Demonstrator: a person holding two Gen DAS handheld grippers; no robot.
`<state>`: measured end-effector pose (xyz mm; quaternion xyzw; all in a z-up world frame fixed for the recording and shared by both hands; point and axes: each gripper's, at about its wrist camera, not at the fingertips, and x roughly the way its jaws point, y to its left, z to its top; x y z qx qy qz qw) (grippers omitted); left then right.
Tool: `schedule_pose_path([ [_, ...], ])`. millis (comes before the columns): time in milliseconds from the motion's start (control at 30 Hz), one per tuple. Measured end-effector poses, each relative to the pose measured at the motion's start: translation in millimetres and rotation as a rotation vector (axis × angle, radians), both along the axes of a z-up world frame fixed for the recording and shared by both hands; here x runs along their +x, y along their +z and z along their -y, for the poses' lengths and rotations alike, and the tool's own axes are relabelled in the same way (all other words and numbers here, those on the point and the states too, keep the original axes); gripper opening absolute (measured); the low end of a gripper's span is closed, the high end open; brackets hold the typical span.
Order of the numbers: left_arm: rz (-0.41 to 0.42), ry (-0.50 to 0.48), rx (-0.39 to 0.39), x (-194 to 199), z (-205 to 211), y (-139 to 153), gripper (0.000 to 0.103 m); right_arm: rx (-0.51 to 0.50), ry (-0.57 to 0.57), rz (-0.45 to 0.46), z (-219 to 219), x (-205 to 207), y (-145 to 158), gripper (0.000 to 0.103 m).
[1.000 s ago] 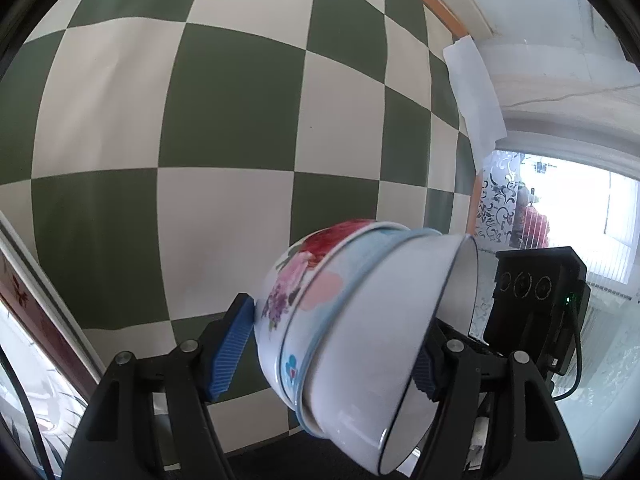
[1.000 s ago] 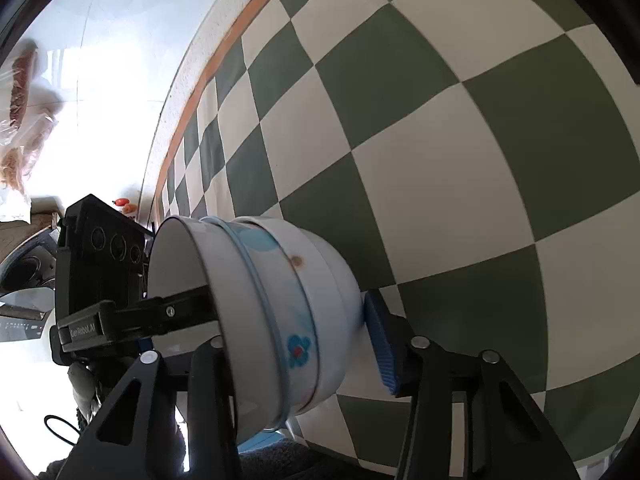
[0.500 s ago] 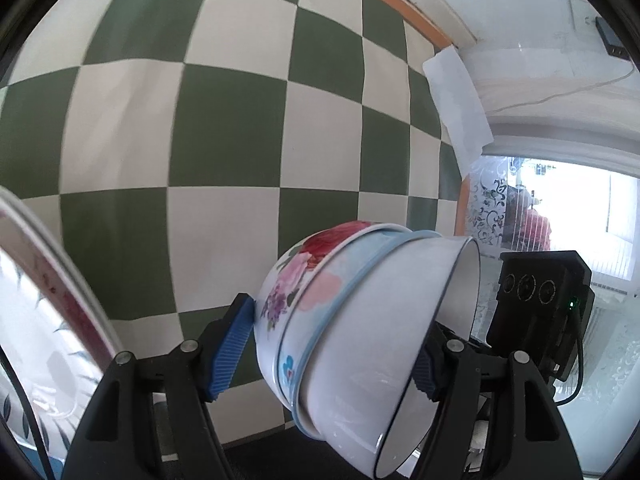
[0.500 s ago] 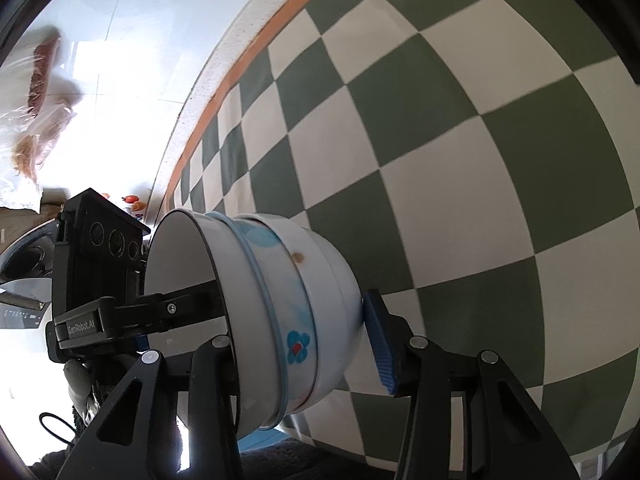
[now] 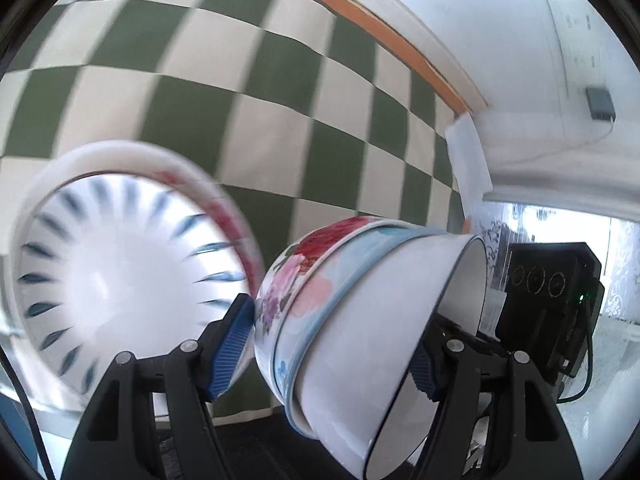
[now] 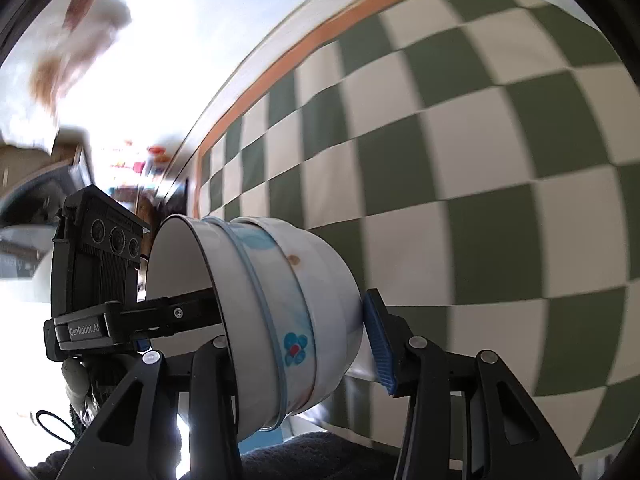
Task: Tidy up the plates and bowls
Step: 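Lift the bowl stack with both tools and carry it over the plate stack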
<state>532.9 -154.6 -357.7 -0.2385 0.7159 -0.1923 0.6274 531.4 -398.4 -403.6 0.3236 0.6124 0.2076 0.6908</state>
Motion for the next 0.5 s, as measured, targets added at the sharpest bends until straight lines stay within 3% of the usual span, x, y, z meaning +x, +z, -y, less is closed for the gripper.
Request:
schedule_pose_path([
  [300,-0.018,0.155,0.021,-15,-90,-5,0.067,0.004,0.164,0.000,-100,17,-1,0.047],
  [500,-0.037,0.209,0.019,-20,-123,-19,0.067,-0.010,0.230,-0.014,-149,22,-14,0.047],
])
